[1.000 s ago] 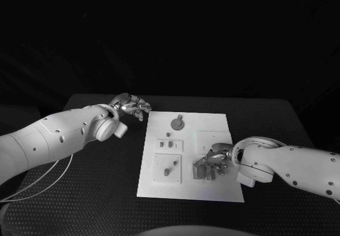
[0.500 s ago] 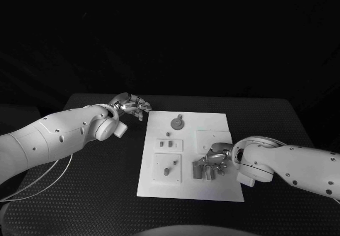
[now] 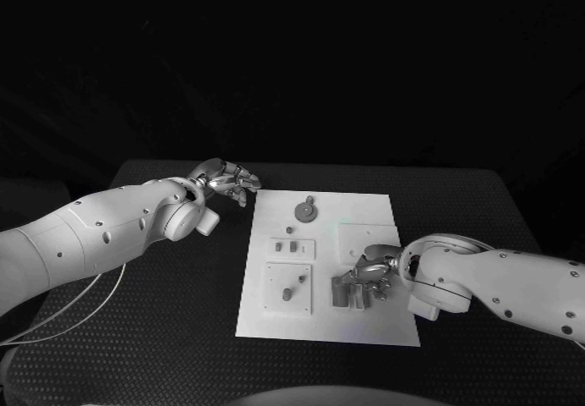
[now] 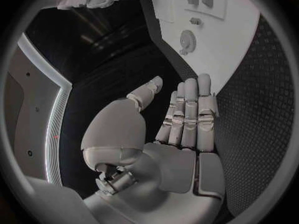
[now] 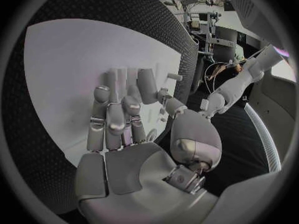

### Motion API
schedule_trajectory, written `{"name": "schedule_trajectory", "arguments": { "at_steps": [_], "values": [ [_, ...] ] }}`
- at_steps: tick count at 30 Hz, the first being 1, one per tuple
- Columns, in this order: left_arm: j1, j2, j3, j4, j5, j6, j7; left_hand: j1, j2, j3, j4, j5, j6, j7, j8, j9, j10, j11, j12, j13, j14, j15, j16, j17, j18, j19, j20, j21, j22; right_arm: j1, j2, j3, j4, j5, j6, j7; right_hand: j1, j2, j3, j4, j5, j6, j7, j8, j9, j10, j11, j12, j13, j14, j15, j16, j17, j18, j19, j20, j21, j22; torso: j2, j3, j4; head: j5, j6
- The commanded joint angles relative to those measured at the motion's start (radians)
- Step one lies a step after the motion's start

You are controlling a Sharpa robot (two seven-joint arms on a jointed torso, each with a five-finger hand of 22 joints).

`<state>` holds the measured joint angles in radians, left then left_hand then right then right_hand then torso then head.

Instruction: Assemble the parts on the task board

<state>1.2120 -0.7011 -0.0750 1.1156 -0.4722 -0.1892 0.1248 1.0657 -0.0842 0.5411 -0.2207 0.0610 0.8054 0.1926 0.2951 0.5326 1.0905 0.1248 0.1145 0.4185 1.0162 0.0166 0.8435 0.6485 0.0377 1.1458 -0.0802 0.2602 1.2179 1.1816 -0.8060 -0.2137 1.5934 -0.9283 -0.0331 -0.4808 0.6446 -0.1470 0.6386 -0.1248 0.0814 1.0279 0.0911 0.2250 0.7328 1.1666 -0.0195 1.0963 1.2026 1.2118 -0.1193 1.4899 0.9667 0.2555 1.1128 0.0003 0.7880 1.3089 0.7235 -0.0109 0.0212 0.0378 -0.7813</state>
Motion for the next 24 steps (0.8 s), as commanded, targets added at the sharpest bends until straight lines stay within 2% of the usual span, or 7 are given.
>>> {"name": "schedule_trajectory", "arguments": {
  "at_steps": [1, 5, 9, 11, 15, 20, 24],
  "values": [
    [0.002, 0.002, 0.001, 0.002, 0.007, 0.011, 0.006, -0.010, 0.002, 0.000, 0.006, -0.004, 0.005, 0.001, 0.001, 0.001, -0.007, -0.002, 0.003, -0.002, 0.000, -0.001, -0.006, 0.001, 0.049, 0.001, -0.003, -0.003, 0.002, -0.004, -0.009, -0.003, 0.005, -0.036, -0.015, 0.022, 0.003, 0.016, -0.007, -0.020, -0.005, 0.005, -0.001, 0.004, 0.002, -0.006, -0.001, 0.007, -0.002, 0.003, -0.003, 0.005, -0.002, 0.006, -0.006, -0.001, 0.006, 0.020, 0.000, 0.0002, 0.0002, 0.000, 0.002],
    [0.002, 0.003, 0.001, 0.001, 0.007, 0.012, 0.006, -0.010, 0.002, 0.000, 0.006, -0.004, 0.005, 0.001, 0.001, 0.001, -0.007, -0.002, 0.004, -0.002, 0.000, 0.000, -0.006, 0.001, 0.049, 0.001, -0.003, -0.003, 0.002, -0.003, -0.028, -0.002, 0.023, -0.064, -0.024, 0.046, 0.015, 0.022, -0.012, -0.047, -0.004, 0.007, -0.002, 0.004, 0.003, -0.004, -0.002, 0.008, -0.005, 0.004, -0.003, 0.005, -0.004, 0.006, -0.005, -0.001, 0.007, 0.019, 0.000, 0.0003, 0.0003, 0.000, 0.004],
    [0.002, 0.003, 0.001, 0.000, 0.007, 0.012, 0.006, -0.010, 0.002, 0.000, 0.007, -0.004, 0.005, 0.001, 0.001, 0.001, -0.007, -0.002, 0.004, -0.002, 0.001, 0.000, -0.006, 0.001, 0.049, 0.001, -0.003, -0.003, 0.002, 0.005, -0.042, -0.002, 0.037, -0.086, -0.039, 0.075, 0.017, 0.018, -0.014, -0.054, -0.004, 0.007, -0.003, 0.004, 0.003, -0.004, -0.002, 0.008, -0.005, 0.005, -0.004, 0.005, -0.003, 0.006, -0.005, -0.001, 0.007, 0.019, 0.000, 0.0007, -0.0004, 0.001, 0.007],
    [0.001, 0.003, 0.001, 0.000, 0.007, 0.012, 0.006, -0.010, 0.002, 0.000, 0.007, -0.003, 0.005, 0.001, 0.001, 0.001, -0.007, -0.002, 0.004, -0.002, 0.001, 0.000, -0.007, 0.001, 0.049, 0.002, -0.003, -0.004, 0.002, 0.008, -0.048, -0.001, 0.042, -0.099, -0.051, 0.092, 0.024, 0.006, -0.013, -0.063, -0.003, 0.006, -0.002, 0.003, 0.003, -0.003, -0.002, 0.009, -0.006, 0.004, -0.004, 0.004, -0.005, 0.006, -0.004, -0.002, 0.007, 0.019, 0.000, 0.0006, -0.0003, 0.000, 0.007],
    [0.001, 0.003, 0.001, -0.001, 0.007, 0.011, 0.006, -0.010, 0.003, 0.001, 0.007, -0.003, 0.005, 0.001, 0.001, 0.001, -0.007, -0.002, 0.004, -0.002, 0.001, 0.000, -0.007, 0.002, 0.049, 0.002, -0.003, -0.004, 0.002, 0.011, -0.059, 0.002, 0.052, -0.128, -0.086, 0.124, 0.038, -0.001, -0.008, -0.073, -0.002, 0.006, -0.002, 0.002, 0.002, -0.002, -0.002, 0.009, -0.008, 0.007, -0.004, 0.004, -0.005, 0.006, -0.001, -0.002, 0.006, 0.018, 0.001, 0.0013, -0.0005, 0.002, 0.008],
    [0.001, 0.004, 0.001, -0.001, 0.007, 0.013, 0.006, -0.010, 0.003, 0.001, 0.007, -0.003, 0.005, 0.001, 0.000, 0.001, -0.008, -0.002, 0.004, -0.002, 0.001, 0.000, -0.007, 0.002, 0.049, 0.002, -0.003, -0.004, 0.002, 0.015, -0.059, 0.005, 0.057, -0.132, -0.080, 0.122, 0.048, -0.007, -0.004, -0.077, -0.003, 0.004, -0.001, 0.001, 0.002, -0.001, -0.001, 0.010, -0.009, 0.008, -0.004, 0.005, -0.005, 0.006, 0.001, -0.002, 0.006, 0.017, 0.000, 0.0007, -0.0005, 0.001, 0.009],
    [0.001, 0.004, 0.000, -0.002, 0.007, 0.012, 0.005, -0.011, 0.003, 0.001, 0.008, -0.003, 0.005, 0.002, 0.000, 0.001, -0.008, -0.002, 0.005, -0.002, 0.001, 0.000, -0.007, 0.002, 0.049, 0.002, -0.003, -0.004, 0.003, 0.016, -0.056, 0.006, 0.057, -0.132, -0.065, 0.104, 0.044, -0.021, -0.001, -0.063, -0.003, -0.001, 0.000, -0.003, 0.000, -0.002, 0.001, 0.009, -0.011, 0.006, -0.002, 0.003, -0.010, 0.006, 0.003, -0.001, 0.004, 0.016, 0.000, 0.0005, 0.0002, 0.002, 0.008]
  ]
}}
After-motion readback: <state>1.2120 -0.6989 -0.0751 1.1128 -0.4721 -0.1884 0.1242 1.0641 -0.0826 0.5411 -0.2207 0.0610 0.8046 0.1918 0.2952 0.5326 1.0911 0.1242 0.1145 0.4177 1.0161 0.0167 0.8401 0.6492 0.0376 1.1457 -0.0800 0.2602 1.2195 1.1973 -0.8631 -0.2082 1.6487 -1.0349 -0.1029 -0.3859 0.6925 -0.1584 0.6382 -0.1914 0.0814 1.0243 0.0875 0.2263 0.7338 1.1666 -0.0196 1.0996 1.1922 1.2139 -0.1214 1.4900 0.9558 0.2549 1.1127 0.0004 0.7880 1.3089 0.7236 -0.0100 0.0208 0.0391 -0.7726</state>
